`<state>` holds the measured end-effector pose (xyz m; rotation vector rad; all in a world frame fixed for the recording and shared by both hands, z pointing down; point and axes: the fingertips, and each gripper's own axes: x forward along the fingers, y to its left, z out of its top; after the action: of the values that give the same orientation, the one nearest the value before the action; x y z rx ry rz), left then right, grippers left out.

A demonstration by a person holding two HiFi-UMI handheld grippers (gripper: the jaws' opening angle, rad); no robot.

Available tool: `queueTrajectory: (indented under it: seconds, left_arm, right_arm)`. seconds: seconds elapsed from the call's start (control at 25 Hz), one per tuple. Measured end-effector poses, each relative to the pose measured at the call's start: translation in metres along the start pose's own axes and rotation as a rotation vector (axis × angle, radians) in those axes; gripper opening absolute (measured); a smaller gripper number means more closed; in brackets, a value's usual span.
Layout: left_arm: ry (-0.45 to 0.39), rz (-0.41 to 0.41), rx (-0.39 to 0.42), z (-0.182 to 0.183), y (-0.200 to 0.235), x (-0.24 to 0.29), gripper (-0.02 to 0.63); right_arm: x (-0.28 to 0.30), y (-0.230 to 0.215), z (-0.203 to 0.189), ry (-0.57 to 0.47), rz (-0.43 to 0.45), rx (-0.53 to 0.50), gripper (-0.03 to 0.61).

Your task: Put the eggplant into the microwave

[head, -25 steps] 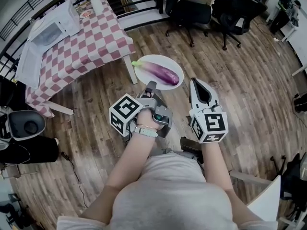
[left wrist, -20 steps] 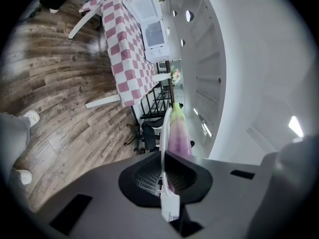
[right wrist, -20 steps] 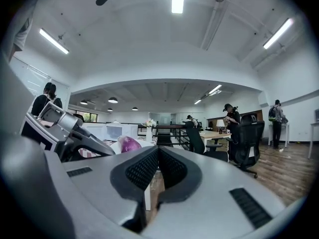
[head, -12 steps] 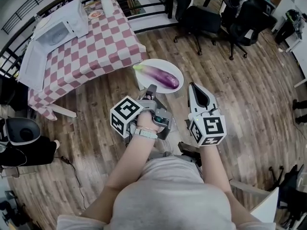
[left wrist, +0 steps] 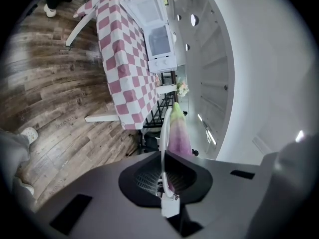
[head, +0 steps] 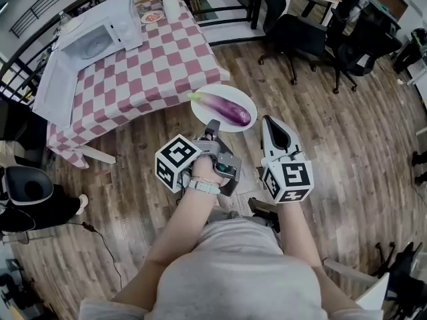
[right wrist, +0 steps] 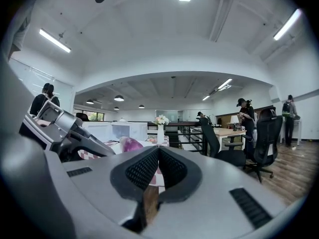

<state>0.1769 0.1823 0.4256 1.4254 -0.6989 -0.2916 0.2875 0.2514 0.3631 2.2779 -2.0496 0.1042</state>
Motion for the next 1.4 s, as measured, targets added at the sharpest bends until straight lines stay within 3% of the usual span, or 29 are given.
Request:
queueTrajectory:
  seconds: [0.24,1.08,1.4]
  left_arm:
    - [-0.050,0.006,-0.020,0.054,0.009,-0.004,0.018]
    - [-0.364,0.011,-0.122,0.219,0.028,-0.037,0.018]
    - [-0.443,0.016,-0.146,0.285,0.023,-0.030,0.019]
  right_arm:
    - [0.042,0.038,-0.002,0.009,0.046,-0.001,0.026]
    - [0.173,0.166,0.008,0.022,0.374,-0.051,0.026]
    - [0.236,0.211,0.016,0.028,0.481,-0.064,0.026]
